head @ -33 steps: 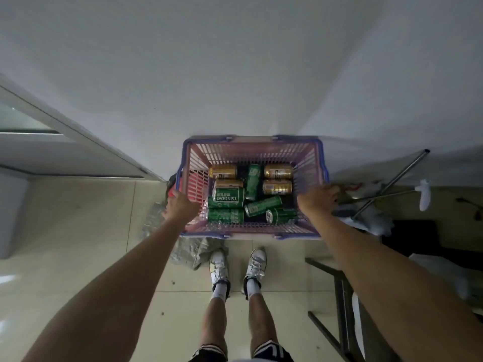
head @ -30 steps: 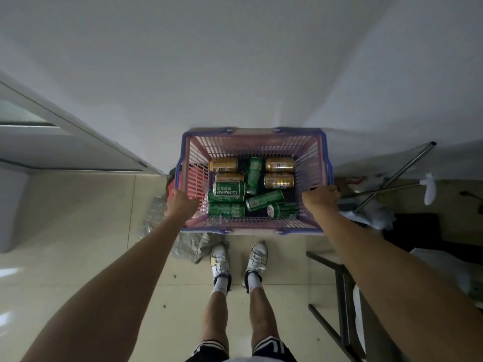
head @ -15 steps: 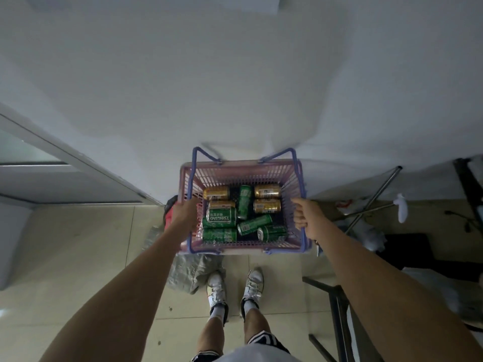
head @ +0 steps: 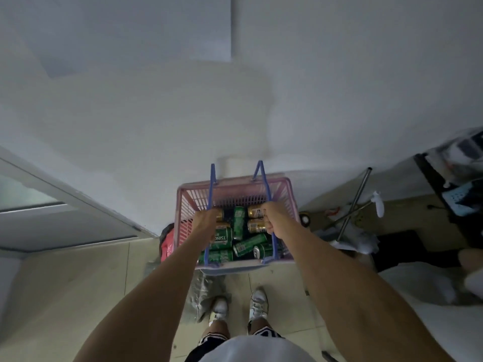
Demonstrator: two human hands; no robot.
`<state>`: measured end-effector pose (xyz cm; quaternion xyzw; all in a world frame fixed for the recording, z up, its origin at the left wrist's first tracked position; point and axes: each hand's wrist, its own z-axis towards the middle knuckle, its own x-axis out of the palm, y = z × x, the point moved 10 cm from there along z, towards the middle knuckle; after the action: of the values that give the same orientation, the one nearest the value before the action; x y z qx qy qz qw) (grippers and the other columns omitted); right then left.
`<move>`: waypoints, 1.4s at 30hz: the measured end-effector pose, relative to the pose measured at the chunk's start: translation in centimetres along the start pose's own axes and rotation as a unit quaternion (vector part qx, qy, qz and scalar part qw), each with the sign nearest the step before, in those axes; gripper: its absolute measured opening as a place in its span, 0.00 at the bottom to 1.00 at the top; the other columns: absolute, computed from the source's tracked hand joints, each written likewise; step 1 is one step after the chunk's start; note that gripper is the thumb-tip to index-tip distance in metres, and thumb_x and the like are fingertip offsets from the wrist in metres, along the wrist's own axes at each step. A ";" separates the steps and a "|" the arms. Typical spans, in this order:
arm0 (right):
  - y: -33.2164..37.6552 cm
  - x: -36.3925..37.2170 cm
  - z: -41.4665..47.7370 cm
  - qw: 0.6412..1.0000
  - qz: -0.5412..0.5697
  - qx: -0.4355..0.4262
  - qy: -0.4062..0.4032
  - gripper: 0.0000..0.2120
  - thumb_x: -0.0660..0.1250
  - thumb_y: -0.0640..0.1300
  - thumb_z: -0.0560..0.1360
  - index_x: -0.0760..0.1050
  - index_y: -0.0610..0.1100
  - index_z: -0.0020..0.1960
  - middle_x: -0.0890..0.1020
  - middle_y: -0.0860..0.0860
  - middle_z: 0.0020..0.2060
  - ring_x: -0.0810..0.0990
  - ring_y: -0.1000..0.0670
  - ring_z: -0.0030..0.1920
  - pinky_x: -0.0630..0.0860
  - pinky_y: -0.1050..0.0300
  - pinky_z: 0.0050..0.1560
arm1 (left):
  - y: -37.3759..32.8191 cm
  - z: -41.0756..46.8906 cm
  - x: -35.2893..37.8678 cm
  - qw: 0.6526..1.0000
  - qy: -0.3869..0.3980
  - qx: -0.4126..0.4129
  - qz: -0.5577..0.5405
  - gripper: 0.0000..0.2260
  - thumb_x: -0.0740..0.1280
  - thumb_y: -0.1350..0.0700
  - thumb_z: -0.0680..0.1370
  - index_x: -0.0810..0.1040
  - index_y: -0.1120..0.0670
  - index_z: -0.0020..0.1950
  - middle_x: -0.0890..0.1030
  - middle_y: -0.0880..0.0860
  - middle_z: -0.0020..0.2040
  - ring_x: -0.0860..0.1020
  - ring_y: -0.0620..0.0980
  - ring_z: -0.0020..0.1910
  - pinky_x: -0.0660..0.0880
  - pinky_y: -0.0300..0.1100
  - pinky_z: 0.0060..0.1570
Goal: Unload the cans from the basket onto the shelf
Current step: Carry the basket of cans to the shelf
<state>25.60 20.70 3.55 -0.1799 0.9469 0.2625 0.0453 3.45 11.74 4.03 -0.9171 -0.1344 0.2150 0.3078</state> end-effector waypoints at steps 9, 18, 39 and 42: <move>-5.7 -2.4 -6.2 0.991 0.118 0.004 -0.062 0.14 0.56 0.40 0.82 0.66 0.46 0.37 0.61 0.51 0.24 0.57 0.52 0.21 0.56 0.63 0.22 | -1.4 -2.3 2.5 0.984 0.106 0.080 0.120 0.14 0.60 0.59 0.78 0.75 0.67 0.58 0.68 0.52 0.28 0.67 0.49 0.24 0.65 0.39 0.24; -20.8 -4.1 -13.9 0.936 0.319 0.052 -0.142 0.21 0.54 0.39 0.83 0.59 0.48 0.31 0.60 0.51 0.24 0.57 0.52 0.18 0.55 0.65 0.18 | 3.7 -9.4 8.5 0.938 0.222 0.126 0.236 0.11 0.63 0.59 0.78 0.77 0.63 0.57 0.71 0.53 0.28 0.68 0.48 0.23 0.64 0.37 0.22; -66.3 2.1 -35.4 0.629 0.693 0.114 -0.334 0.18 0.57 0.40 0.83 0.63 0.46 0.34 0.62 0.51 0.26 0.59 0.54 0.24 0.57 0.64 0.24 | 37.6 -37.6 23.8 0.608 0.437 0.245 0.617 0.10 0.65 0.61 0.76 0.79 0.62 0.55 0.71 0.52 0.31 0.65 0.46 0.23 0.60 0.36 0.16; -72.0 3.4 -38.1 0.575 0.728 0.124 -0.353 0.12 0.56 0.40 0.83 0.64 0.44 0.40 0.62 0.49 0.27 0.59 0.53 0.25 0.56 0.61 0.28 | 43.0 -42.2 24.7 0.559 0.451 0.270 0.641 0.13 0.65 0.58 0.77 0.79 0.64 0.58 0.72 0.53 0.30 0.67 0.48 0.23 0.61 0.36 0.17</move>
<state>49.00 -57.34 1.06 0.6840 0.6917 0.1304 0.1919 50.02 -33.59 -0.08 -0.6123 0.7100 -0.0592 0.3427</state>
